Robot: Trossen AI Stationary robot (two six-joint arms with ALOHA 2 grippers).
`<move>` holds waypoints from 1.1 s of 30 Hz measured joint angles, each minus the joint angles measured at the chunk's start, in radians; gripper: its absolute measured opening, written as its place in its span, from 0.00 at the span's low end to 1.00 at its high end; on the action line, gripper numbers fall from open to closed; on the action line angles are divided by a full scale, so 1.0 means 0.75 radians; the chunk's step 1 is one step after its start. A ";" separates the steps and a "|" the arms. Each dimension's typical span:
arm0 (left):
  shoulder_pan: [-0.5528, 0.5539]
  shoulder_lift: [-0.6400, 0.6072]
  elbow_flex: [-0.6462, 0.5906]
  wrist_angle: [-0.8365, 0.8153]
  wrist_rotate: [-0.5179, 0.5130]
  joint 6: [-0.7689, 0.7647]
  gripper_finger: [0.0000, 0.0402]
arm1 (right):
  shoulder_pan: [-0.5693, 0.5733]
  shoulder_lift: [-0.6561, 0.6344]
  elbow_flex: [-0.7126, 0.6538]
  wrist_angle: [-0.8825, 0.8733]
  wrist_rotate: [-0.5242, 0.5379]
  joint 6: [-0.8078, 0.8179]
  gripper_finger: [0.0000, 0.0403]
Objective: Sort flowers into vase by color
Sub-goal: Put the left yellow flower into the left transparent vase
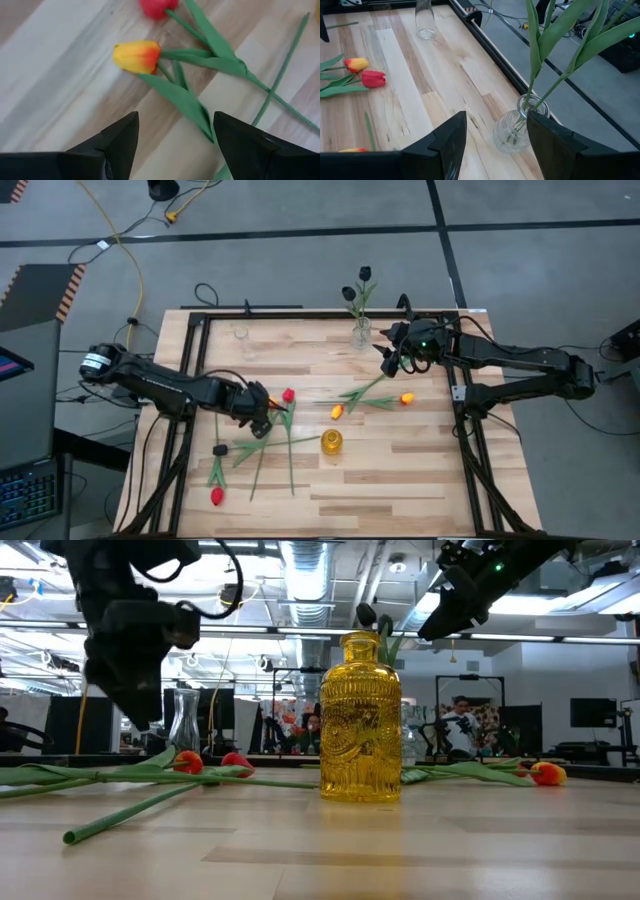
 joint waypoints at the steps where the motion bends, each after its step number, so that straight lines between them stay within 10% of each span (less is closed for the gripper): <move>1: 0.000 0.000 -0.017 0.033 0.005 -0.021 0.61 | 0.000 0.000 0.000 0.000 0.000 0.000 0.58; 22: -0.105 0.197 -0.194 0.434 -0.001 -0.212 0.61 | 0.000 0.000 0.000 0.001 0.000 0.000 0.58; 33: -0.104 0.283 -0.021 0.246 -0.059 -0.139 0.48 | 0.000 0.000 0.000 0.001 0.000 0.000 0.58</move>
